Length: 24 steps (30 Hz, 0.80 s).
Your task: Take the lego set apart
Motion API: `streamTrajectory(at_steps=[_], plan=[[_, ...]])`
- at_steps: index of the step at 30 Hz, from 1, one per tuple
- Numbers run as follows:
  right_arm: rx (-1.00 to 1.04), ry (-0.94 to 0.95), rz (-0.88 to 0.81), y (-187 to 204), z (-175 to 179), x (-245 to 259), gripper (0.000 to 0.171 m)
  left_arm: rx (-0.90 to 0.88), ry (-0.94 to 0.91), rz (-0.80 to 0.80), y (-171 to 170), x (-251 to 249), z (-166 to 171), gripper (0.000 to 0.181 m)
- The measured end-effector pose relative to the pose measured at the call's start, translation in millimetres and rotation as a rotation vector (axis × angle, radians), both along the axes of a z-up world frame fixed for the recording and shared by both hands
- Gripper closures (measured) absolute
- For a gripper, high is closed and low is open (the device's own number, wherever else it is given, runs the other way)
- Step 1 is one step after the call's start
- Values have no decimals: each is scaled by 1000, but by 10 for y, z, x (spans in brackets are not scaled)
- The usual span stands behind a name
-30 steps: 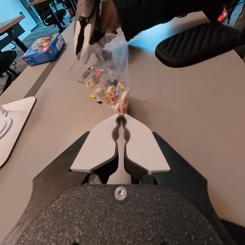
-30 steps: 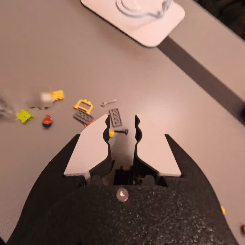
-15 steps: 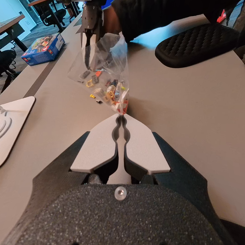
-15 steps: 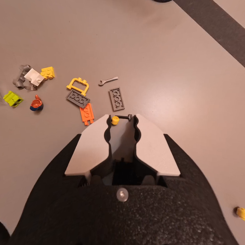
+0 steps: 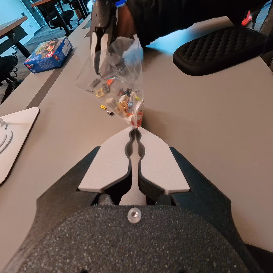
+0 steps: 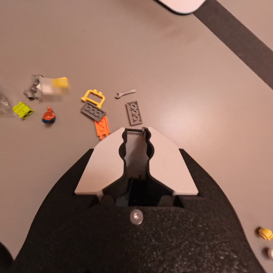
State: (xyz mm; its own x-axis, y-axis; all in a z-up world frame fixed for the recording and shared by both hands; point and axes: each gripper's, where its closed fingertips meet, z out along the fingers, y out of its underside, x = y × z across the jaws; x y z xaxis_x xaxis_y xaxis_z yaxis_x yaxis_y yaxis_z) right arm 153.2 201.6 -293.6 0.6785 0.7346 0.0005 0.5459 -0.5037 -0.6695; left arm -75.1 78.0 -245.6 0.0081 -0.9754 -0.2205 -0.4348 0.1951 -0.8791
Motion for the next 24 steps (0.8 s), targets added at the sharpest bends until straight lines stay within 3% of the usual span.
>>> streamTrajectory(at_steps=[4,10,16,24], plan=[[70,90,95,-139,390,-330,148,-2,-1,0,0,1,0,180],[192,267,424,-722,1150,-1299,148,0,0,0,-3,1,1,180],[199,270,572,-1031,1219,-1755,146,2,1,-1,-5,1,2,180],[220,286,507,-902,1210,-1613,135,-2,-1,-1,-4,1,1,180]])
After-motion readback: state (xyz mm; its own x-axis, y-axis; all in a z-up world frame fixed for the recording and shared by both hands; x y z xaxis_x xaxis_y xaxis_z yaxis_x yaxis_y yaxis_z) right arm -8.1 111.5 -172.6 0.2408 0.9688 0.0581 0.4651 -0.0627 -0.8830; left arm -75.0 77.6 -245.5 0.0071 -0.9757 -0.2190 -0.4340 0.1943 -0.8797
